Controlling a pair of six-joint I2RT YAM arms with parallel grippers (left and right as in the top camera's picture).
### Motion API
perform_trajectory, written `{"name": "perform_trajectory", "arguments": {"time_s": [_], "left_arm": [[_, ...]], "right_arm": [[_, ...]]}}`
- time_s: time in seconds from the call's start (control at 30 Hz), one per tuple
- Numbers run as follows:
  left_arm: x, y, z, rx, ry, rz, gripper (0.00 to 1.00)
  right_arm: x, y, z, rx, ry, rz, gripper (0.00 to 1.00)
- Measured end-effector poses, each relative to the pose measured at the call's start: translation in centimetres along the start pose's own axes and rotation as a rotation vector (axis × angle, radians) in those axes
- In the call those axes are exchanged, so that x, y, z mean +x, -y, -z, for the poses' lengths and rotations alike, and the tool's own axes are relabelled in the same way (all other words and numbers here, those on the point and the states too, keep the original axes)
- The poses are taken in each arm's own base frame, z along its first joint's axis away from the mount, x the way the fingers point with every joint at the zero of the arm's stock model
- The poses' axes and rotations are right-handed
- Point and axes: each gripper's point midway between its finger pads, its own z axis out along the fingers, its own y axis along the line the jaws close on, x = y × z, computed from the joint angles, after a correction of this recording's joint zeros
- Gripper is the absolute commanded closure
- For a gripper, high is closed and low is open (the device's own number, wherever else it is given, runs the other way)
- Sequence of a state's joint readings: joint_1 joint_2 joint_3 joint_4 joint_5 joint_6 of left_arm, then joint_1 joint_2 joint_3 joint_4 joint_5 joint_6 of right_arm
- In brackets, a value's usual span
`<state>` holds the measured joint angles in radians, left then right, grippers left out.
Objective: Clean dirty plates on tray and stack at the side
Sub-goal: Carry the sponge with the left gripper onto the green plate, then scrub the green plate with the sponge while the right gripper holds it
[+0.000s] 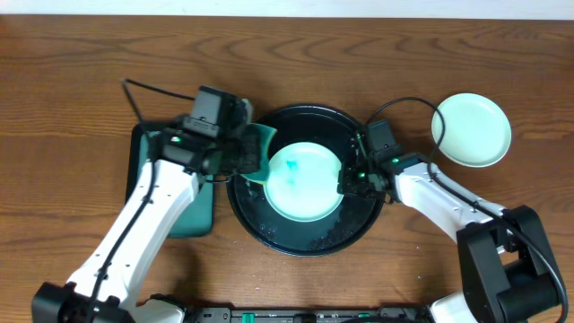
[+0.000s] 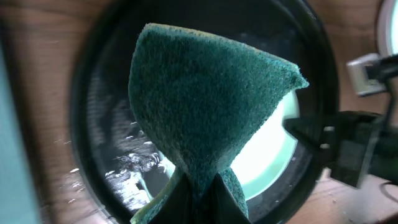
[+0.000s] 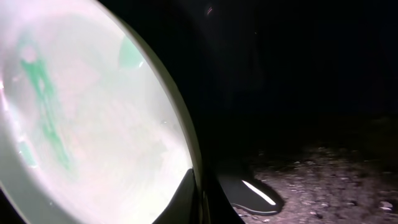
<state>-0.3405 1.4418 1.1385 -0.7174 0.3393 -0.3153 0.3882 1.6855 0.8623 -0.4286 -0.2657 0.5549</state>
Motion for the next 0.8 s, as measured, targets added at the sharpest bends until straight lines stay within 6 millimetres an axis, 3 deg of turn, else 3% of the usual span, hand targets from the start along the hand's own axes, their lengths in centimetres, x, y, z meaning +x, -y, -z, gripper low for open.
{"name": "perform_trajectory", "arguments": {"time_s": [0.13, 0.27, 0.47, 0.6, 0.8], "left_arm": [[-0.1, 1.2, -1.1, 0.026, -0.004, -0.013, 0.93], [0.4, 1.0, -3.1, 0.015, -0.054, 0.000, 0.93], [3.3, 0.3, -8.3, -0.033, -0.208, -0.002, 0.93], [5.3, 0.9, -11.3, -0.047, -0.280, -0.020, 0.93], [6.6, 2.1, -13.2, -0.045, -0.312, -0.008, 0.93]], "right_arm": [[0.4, -0.2, -0.5, 0.019, -0.004, 0.001, 0.98], [0.4, -0.2, -0.9, 0.019, -0.005, -0.015, 0.98], [0.3, -0.3, -1.0, 0.018, -0.008, -0.022, 0.98], [0.3, -0.3, -1.0, 0.017, -0.008, -0.022, 0.99], [0.2, -0.3, -1.0, 0.016, -0.005, -0.021, 0.98]]}}
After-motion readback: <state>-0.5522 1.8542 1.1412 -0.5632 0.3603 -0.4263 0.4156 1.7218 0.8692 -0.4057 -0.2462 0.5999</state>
